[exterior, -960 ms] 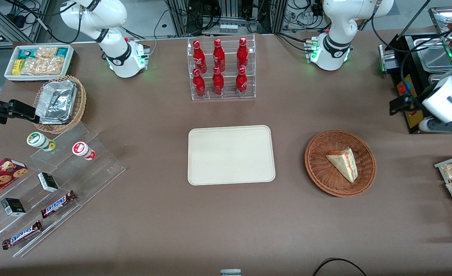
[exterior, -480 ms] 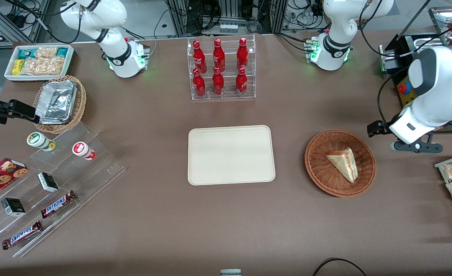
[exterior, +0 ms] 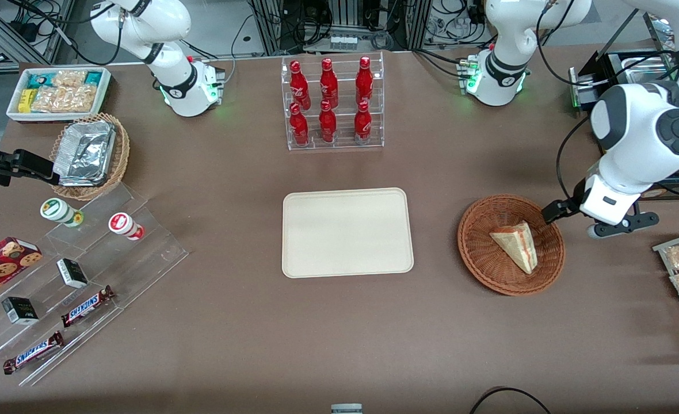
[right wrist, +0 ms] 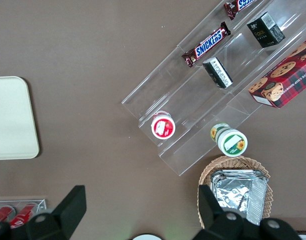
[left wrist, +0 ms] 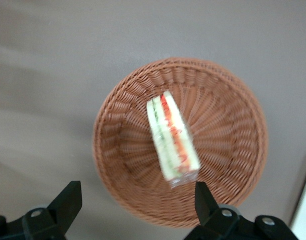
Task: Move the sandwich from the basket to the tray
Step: 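Lower the open left gripper around the wrapped sandwich in the basket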
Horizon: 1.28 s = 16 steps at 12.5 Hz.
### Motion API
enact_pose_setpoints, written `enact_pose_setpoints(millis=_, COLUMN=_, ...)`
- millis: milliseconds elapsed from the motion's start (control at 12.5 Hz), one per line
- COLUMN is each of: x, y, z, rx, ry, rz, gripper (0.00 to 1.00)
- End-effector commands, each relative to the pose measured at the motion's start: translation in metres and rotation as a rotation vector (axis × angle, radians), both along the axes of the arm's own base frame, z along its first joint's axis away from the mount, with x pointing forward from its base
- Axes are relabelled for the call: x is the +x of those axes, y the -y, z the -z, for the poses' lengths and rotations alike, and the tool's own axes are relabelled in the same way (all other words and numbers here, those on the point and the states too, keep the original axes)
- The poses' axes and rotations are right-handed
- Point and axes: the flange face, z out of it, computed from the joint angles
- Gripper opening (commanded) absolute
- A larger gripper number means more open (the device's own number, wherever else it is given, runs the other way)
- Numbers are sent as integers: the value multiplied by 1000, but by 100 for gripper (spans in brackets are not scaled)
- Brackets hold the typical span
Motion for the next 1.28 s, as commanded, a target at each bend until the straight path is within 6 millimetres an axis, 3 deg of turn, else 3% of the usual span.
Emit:
enact_pose_setpoints(millis=0, x=0, y=13, z=16, rx=-26, ry=41, rz=-288, gripper=100)
enact_pose_setpoints(millis=160, x=1, y=26, z=30, rx=-39, ry=54, rz=-381, gripper=100)
enact_pose_setpoints(millis=480, x=2, y=29, z=59, rx=-36, ry=8, rz=-476, gripper=100)
enact_pose_setpoints(millis=1200, x=8, y=33, z=112, rx=-82, ry=-45, rz=-522, gripper=100)
